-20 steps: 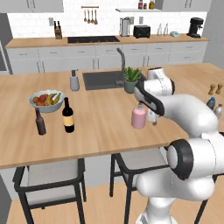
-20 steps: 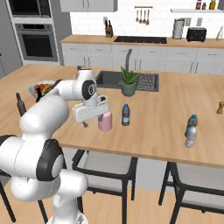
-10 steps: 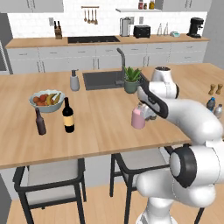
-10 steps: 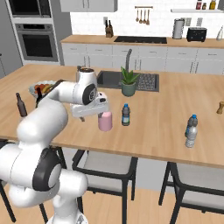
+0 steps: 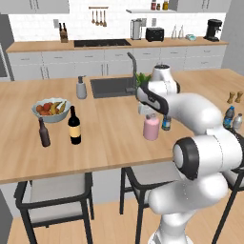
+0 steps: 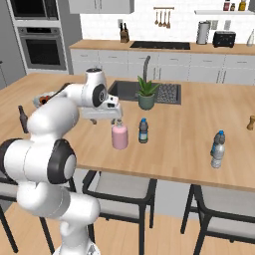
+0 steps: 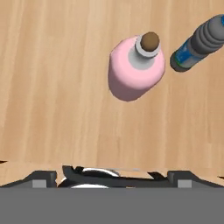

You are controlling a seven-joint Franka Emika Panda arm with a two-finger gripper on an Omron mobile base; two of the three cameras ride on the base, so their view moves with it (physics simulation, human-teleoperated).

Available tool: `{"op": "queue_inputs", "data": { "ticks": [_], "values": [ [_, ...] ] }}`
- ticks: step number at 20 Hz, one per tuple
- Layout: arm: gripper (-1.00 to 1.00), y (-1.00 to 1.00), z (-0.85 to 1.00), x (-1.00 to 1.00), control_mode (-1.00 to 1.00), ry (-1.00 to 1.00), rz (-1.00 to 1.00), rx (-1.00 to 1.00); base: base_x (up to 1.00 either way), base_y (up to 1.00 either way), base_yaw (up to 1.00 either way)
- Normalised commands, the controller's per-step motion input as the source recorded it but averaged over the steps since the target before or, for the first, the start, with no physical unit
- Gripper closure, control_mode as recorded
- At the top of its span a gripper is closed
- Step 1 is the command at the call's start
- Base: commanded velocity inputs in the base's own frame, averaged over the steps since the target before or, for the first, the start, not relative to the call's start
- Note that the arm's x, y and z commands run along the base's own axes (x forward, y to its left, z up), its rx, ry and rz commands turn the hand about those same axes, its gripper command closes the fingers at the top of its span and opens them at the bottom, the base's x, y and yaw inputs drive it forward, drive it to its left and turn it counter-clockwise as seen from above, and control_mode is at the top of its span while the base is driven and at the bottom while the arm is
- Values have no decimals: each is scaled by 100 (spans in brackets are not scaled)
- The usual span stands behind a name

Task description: Move the plastic bottles in the middle to the plastics group, and the glass bottles in the middle to the glass group.

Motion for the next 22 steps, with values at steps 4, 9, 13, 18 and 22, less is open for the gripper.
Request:
{"op": "queue_inputs", "data": {
  "ticks": [4,9,13,18,22],
  "values": [
    [-100,-20,-13,39,-100,-2,-11,15,0,0,0],
    [-100,-18,-12,36,-100,-7,-3,14,0,0,0],
    [-100,0,-25,15,-100,-14,0,2,0,0,0],
    [-100,0,-21,24,-100,-4,0,0,0,0,0],
    [-100,0,-23,46,-100,0,0,0,0,0,0]
  ]
}}
